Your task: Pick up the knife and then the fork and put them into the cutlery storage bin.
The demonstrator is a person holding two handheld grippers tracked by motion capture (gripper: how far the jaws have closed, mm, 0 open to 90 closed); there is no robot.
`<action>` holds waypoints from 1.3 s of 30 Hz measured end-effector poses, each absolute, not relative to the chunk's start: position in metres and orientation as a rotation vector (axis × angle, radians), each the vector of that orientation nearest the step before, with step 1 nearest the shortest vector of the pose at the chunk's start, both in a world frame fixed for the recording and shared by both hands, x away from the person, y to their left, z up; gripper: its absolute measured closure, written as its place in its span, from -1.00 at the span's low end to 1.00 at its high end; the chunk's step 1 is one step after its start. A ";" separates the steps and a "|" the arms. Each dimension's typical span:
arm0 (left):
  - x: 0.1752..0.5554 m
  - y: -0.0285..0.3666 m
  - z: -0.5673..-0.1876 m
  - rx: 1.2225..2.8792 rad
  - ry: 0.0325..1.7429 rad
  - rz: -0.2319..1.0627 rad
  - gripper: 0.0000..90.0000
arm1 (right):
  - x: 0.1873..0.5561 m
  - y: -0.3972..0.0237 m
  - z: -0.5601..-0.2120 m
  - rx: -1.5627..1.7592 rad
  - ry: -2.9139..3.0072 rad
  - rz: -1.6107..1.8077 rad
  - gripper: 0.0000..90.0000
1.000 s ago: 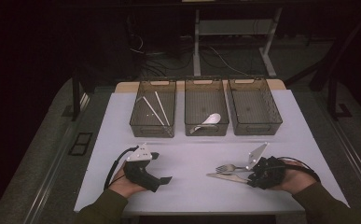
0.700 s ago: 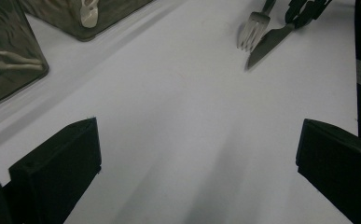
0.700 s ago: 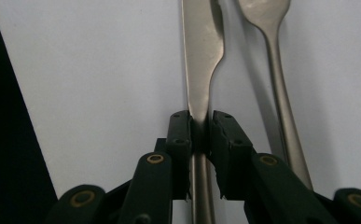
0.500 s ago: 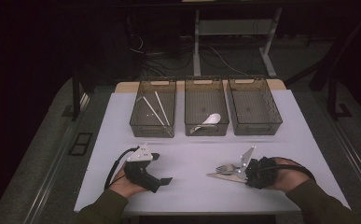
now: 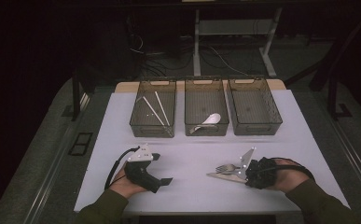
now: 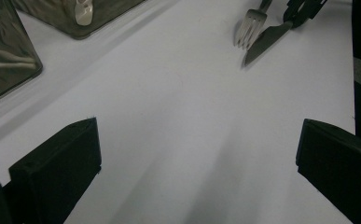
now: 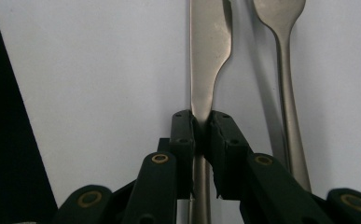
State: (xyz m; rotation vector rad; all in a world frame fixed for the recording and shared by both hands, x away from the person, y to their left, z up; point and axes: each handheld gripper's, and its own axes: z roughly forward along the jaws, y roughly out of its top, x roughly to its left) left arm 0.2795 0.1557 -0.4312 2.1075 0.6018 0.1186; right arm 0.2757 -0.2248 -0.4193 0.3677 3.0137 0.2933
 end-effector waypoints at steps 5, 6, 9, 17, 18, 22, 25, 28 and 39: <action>0.280 0.156 -0.431 2.107 0.603 0.119 -1.00 | 0.276 -0.228 -0.419 0.370 3.020 0.329 0.77; 0.280 0.156 -0.431 2.106 0.602 0.120 -1.00 | 0.276 -0.229 -0.419 0.364 3.021 0.334 0.77; 0.280 0.156 -0.431 2.103 0.603 0.120 -1.00 | 0.274 -0.229 -0.419 0.360 3.033 0.346 0.77; 0.280 0.157 -0.430 2.100 0.606 0.123 -1.00 | 0.273 -0.234 -0.411 0.372 3.019 0.422 0.77; 0.280 0.157 -0.430 2.101 0.606 0.123 -1.00 | 0.273 -0.235 -0.410 0.374 3.020 0.430 0.77; 0.279 0.157 -0.430 2.092 0.604 0.130 -1.00 | 0.274 -0.239 -0.406 0.420 3.012 0.479 0.77; 0.280 0.158 -0.430 2.085 0.599 0.138 -1.00 | 0.277 -0.243 -0.402 0.438 3.001 0.518 0.77; 0.280 0.158 -0.430 2.070 0.602 0.141 -1.00 | 0.280 -0.249 -0.397 0.453 2.986 0.542 0.77; 0.281 0.159 -0.431 2.056 0.598 0.143 -1.00 | 0.289 -0.262 -0.386 0.525 2.929 0.649 0.78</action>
